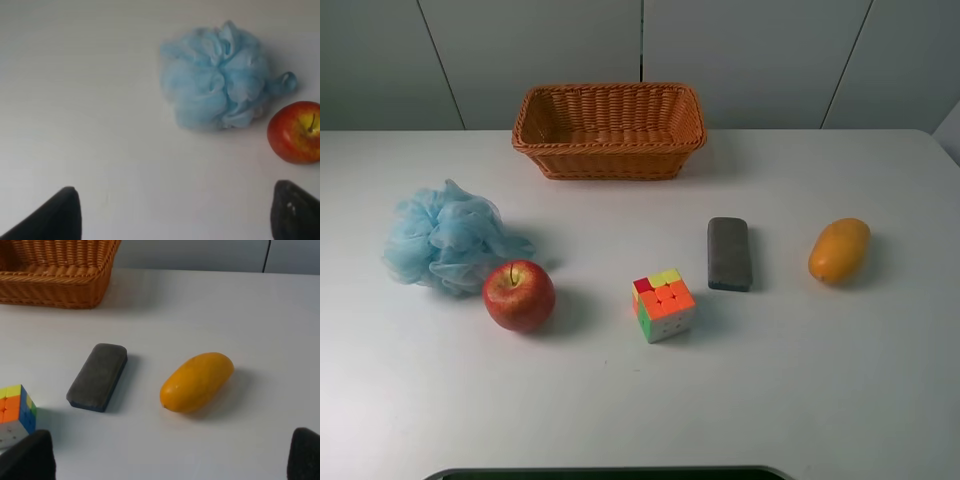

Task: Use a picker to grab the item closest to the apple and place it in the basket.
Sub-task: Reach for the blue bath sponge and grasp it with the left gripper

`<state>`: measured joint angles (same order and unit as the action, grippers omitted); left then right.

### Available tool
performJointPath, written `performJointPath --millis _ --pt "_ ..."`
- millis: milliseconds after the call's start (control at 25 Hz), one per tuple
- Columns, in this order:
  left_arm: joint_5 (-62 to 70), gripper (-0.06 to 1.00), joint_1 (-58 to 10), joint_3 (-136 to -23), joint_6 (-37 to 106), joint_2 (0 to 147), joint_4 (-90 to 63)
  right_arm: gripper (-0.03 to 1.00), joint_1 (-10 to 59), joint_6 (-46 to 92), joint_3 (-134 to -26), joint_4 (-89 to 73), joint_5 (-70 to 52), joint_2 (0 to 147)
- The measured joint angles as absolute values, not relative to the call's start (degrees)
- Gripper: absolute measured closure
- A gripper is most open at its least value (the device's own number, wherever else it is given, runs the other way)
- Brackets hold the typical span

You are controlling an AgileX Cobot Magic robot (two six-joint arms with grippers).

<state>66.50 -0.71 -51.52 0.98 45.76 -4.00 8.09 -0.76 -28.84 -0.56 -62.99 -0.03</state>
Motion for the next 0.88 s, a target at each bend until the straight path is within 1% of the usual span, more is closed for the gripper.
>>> performJointPath --millis 320,720,880 --pt "63.1 0.22 -1.0 -55.9 0.4 68.7 -6.4 0.27 8.1 -0.8 -28.8 -0.6 -63.0 0.0" --pt "53.3 0.22 -11.3 -59.5 -4.3 89.1 -5.9 0.27 8.1 -0.8 -28.8 -0.6 -63.0 0.0" --pt "49.5 0.22 -13.8 -61.1 -5.3 96.6 -5.9 0.27 8.1 -0.8 -28.8 -0.6 -63.0 0.0"
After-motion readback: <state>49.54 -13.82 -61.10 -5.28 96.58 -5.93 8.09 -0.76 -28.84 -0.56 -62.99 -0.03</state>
